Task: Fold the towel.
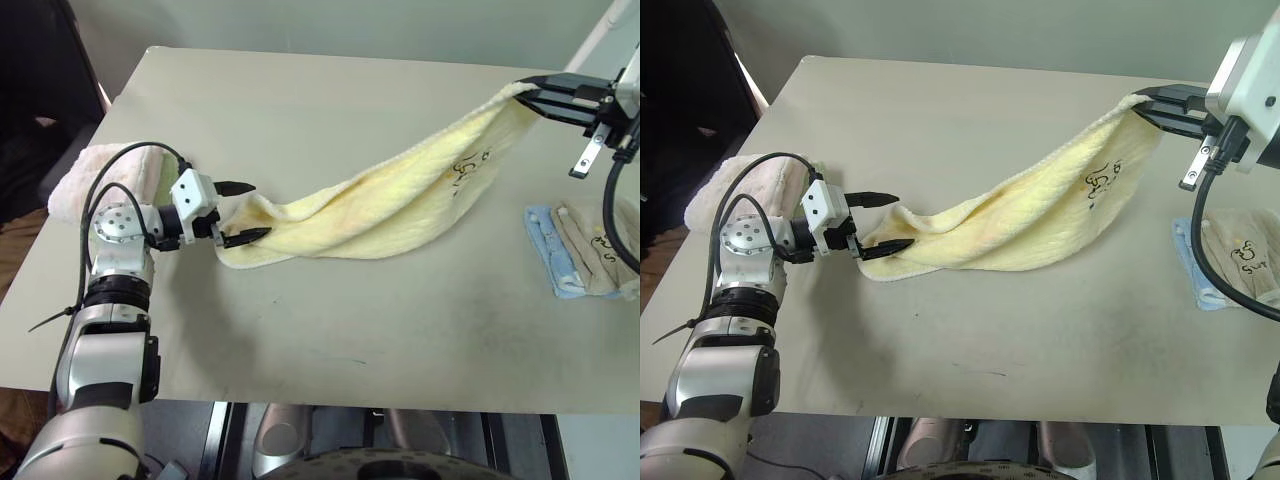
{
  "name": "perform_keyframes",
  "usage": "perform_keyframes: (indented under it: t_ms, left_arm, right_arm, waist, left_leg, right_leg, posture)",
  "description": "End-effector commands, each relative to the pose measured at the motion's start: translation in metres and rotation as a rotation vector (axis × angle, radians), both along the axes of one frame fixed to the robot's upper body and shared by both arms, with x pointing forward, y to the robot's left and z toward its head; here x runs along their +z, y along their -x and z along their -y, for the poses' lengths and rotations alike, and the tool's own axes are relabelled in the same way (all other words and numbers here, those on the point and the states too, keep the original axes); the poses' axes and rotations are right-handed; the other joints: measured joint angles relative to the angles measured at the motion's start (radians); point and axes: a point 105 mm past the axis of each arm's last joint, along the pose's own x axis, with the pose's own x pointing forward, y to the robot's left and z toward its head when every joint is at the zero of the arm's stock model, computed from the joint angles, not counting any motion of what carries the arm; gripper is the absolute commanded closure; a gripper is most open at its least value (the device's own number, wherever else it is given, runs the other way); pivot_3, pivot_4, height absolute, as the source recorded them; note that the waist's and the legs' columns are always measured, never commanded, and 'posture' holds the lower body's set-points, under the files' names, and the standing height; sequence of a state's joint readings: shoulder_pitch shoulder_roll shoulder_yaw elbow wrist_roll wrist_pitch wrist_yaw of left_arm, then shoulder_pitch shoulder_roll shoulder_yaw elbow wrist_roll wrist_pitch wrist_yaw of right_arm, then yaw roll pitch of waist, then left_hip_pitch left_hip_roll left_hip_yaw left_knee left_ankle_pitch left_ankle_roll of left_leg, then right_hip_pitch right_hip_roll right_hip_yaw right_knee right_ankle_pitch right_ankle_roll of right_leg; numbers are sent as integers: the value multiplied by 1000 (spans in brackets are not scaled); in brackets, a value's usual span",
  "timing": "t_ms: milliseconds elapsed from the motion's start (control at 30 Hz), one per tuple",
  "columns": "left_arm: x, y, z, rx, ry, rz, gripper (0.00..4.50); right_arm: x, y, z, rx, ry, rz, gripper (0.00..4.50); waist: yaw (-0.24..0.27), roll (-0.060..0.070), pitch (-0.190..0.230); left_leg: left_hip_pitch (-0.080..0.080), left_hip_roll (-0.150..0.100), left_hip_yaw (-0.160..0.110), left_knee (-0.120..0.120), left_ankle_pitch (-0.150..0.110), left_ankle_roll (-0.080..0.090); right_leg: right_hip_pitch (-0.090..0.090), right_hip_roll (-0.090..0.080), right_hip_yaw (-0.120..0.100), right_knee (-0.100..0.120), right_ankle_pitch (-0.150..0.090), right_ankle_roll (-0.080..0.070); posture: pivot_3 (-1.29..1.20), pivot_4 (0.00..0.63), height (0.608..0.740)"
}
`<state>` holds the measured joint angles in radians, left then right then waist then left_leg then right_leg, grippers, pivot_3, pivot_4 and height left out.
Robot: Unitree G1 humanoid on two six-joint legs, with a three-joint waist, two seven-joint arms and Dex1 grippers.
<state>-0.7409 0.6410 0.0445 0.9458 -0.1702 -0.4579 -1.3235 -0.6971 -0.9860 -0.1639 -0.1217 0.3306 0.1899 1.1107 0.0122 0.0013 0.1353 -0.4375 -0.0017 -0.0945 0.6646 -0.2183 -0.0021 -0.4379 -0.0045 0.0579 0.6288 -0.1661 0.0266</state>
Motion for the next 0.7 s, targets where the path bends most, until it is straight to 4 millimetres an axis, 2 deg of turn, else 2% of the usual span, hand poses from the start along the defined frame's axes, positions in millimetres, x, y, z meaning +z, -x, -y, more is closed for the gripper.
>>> perform_keyframes:
  t_ms: [33,67,133,200,300,467,700]
  left_arm:
    - [11,-3,1,-4,6,41,0]
    - [11,-3,1,-4,6,41,0]
    - [34,-28,19,25,152,-24,0]
    - [45,-38,29,30,221,-61,0]
    - [49,-41,30,36,244,-71,0]
    - [45,-41,31,26,202,-96,0]
    - [45,-37,20,28,155,-171,0]
  right_arm:
    - [14,7,0,10,0,52,4478]
    - [14,7,0,10,0,52,4478]
    - [4,16,-3,27,41,7,4478]
    - [-1,21,-4,34,60,-15,4478]
    - [-2,22,-4,32,60,-20,4478]
    - [-4,23,-5,30,66,-27,4478]
    - [-7,26,-4,35,71,-44,4478]
  waist:
    - [0,0,0]
    - [0,0,0]
    - [12,0,0]
    - [26,0,0]
    - [20,0,0]
    - [-2,1,0]
    - [-1,1,0]
  left_leg:
    - [0,0,0,0,0,0]
    - [0,0,0,0,0,0]
    - [0,0,0,0,0,0]
    - [-4,0,-2,1,4,3]
    - [-7,-1,0,2,5,3]
    - [-6,-2,3,2,4,3]
    - [-7,-1,3,2,5,4]
  right_leg:
    - [0,0,0,0,0,0]
    - [0,0,0,0,0,0]
    - [0,0,0,0,0,0]
    - [0,0,-1,0,-2,-3]
    - [-3,-2,-1,-1,1,-3]
    - [-3,-2,1,-3,7,8]
    - [-4,-2,1,-2,6,9]
  posture:
    - [0,150,740]
    - [0,150,740]
    - [0,150,740]
    - [0,150,740]
    - [0,150,740]
    - [0,150,740]
    - [0,150,740]
